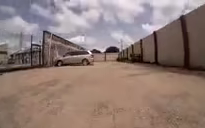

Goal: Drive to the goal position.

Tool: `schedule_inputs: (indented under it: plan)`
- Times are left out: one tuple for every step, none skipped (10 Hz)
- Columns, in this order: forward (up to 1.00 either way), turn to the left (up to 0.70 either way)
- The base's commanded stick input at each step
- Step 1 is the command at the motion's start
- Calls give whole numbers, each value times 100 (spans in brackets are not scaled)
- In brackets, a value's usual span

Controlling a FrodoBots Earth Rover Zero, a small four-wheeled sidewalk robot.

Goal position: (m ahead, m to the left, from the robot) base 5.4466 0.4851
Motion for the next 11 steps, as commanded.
schedule_inputs:
  plan:
    - [85, 0]
    - [85, 0]
    - [85, -2]
    - [85, -22]
    - [85, -25]
    - [85, -1]
    - [85, 0]
    - [85, 0]
    - [85, 0]
    - [85, 0]
    - [85, 0]
